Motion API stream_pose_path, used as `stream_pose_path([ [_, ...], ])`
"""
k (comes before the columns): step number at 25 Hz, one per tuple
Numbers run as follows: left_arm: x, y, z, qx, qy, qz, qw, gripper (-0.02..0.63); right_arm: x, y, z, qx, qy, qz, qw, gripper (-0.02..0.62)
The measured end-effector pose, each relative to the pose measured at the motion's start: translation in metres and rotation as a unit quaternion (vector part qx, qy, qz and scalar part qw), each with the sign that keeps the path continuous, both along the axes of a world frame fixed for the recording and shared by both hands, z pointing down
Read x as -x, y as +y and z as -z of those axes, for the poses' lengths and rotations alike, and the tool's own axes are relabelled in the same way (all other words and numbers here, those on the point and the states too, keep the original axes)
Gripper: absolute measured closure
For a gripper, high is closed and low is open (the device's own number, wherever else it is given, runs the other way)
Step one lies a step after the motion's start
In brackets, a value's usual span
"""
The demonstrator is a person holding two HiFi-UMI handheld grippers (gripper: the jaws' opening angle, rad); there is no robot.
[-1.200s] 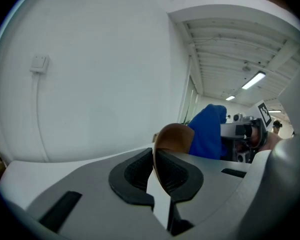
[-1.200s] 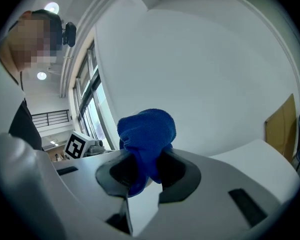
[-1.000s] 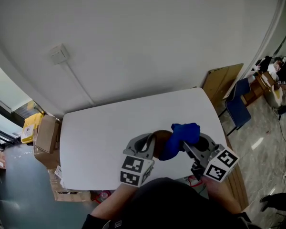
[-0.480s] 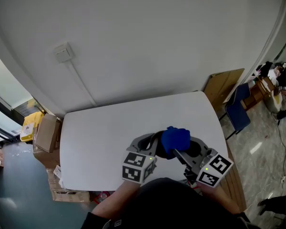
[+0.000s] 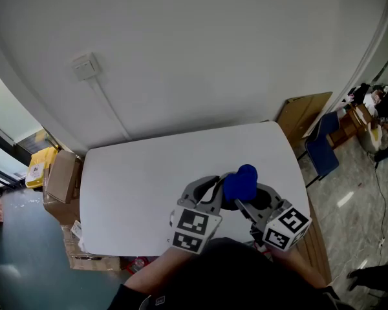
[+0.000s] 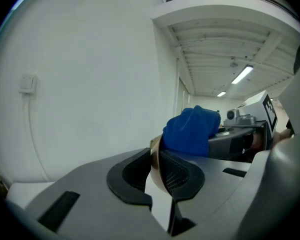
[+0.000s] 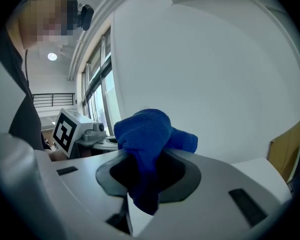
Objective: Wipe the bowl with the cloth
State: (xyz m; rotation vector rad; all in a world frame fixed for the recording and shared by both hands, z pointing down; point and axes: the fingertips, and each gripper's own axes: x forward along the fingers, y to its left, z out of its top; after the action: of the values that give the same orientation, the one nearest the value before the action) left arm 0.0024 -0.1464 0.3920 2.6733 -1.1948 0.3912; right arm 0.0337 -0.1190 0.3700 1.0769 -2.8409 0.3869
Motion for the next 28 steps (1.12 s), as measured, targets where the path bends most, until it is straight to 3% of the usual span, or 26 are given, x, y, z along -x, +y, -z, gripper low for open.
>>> stream_pose_path([
  [7, -0.002, 0.0, 0.001, -0.02, -0.019, 0.006, 0.9996, 0.56, 0.006, 0.001, -0.006, 0.008, 0.02, 0.007, 1.0, 0.515],
  [18, 0.023, -0.01, 0.017, -0.029, 0.009, 0.048, 0.9984, 0.56, 0.011, 0.015, -0.019, 0.031, 0.026, 0.045, 0.998, 0.515],
  [23, 0.037, -0.012, 0.014, -0.018, 0.019, 0.061, 0.9978, 0.563, -0.012, 0.006, -0.006, -0.008, 0.043, 0.003, 0.999, 0.515],
  [28, 0.034, -0.003, 0.007, -0.01, -0.007, 0.025, 0.9996, 0.566, -0.028, 0.005, 0.014, -0.064, 0.056, -0.018, 0.996, 0.515],
])
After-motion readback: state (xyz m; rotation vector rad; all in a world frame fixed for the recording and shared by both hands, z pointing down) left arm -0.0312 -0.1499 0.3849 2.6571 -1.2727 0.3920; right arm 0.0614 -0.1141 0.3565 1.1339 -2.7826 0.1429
